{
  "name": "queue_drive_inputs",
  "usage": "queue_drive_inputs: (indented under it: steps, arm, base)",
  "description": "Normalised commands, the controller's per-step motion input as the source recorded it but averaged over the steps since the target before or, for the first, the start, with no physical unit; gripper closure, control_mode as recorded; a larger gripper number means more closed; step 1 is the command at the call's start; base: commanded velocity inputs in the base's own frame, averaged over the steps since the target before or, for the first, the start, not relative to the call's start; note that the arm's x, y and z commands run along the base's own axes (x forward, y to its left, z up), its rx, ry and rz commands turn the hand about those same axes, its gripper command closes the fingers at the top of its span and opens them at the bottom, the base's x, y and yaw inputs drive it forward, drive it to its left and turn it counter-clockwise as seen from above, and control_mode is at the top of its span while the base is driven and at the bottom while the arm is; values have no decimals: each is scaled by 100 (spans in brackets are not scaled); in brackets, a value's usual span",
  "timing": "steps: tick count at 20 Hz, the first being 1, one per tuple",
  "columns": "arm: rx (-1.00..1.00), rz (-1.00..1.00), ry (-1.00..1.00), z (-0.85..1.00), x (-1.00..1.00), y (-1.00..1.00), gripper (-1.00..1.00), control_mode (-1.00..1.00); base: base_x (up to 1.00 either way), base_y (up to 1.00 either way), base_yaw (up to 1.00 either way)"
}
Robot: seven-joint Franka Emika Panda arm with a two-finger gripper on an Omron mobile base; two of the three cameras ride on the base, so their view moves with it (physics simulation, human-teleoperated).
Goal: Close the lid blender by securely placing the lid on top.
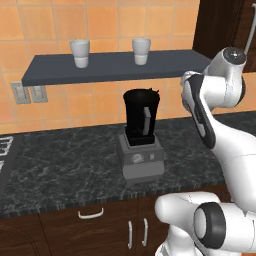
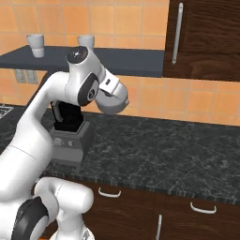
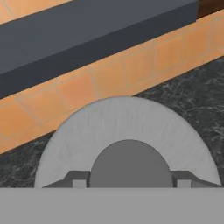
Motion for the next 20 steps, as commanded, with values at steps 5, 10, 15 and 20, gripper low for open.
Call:
queue_drive_inputs:
  steps: [5,10,15,20]
  arm:
    - [5,8,-7,36,-35,26,100,-100]
    - [0,16,-1,90,-24,69,100,-100]
    - [-4,18,6,88,-18,81,100,-100]
    - [-7,14,17,22,0,71,100,-100]
  base:
    - [0,0,0]
    - [0,0,0]
    - [0,0,0]
    - [0,0,0]
